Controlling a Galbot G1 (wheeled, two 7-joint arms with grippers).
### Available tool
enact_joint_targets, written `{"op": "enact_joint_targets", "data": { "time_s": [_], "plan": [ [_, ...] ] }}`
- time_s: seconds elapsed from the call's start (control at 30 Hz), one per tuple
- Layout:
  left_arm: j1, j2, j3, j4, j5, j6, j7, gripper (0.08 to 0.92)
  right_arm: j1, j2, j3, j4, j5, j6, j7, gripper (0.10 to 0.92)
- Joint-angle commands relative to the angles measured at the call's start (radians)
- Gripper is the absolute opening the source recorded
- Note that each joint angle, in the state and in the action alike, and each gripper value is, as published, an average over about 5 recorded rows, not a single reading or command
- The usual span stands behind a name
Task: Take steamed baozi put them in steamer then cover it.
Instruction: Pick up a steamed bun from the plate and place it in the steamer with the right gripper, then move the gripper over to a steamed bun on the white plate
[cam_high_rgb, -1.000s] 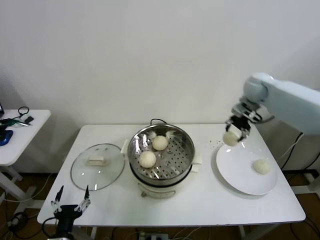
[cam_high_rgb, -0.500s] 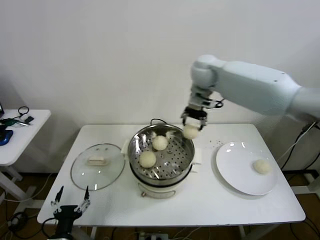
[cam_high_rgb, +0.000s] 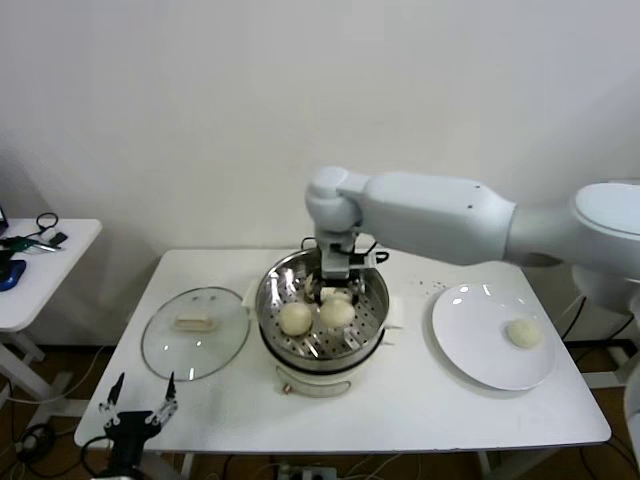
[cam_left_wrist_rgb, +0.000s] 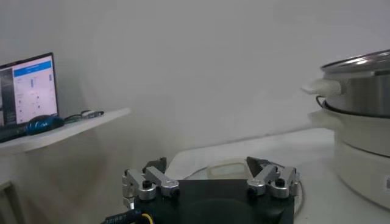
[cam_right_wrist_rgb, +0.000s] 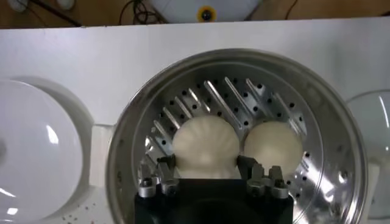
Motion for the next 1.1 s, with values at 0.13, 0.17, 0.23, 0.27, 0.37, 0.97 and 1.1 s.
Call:
{"op": "enact_joint_targets", "data": {
  "time_s": [0.13, 0.17, 0.23, 0.27, 0.37, 0.97, 1.1],
  "plan": [
    [0.003, 0.0, -0.004, 0.011, -0.013, -0.003, 0.0, 0.823, -0.055, 0.035, -0.002, 0.052, -0.025, 0.017, 0.001, 0.67],
    [0.003, 0.0, -0.004, 0.012, -0.015, -0.003, -0.001, 0.823, -0.055, 0.034, -0.004, 0.052, -0.024, 0.018, 0.001, 0.67],
    [0.003, 0.0, -0.002, 0.014, -0.019, -0.002, -0.001, 0.823, -0.054, 0.032, -0.01, 0.051, -0.025, 0.021, 0.001, 0.67],
    [0.004, 0.0, -0.001, 0.015, -0.02, -0.001, -0.001, 0.823, -0.054, 0.031, -0.012, 0.052, -0.025, 0.022, 0.002, 0.67],
    [0.005, -0.002, -0.001, 0.015, -0.02, -0.001, -0.001, 0.823, -0.059, 0.024, -0.015, 0.059, -0.029, 0.022, 0.001, 0.674],
    [0.004, -0.004, -0.003, 0.013, -0.021, -0.001, -0.001, 0.823, -0.028, -0.014, 0.046, 0.039, -0.062, 0.042, -0.009, 0.822],
    [0.002, -0.003, -0.003, 0.008, -0.021, 0.001, -0.001, 0.823, 0.017, -0.064, 0.07, 0.016, -0.037, 0.022, -0.003, 0.823]
  ]
}}
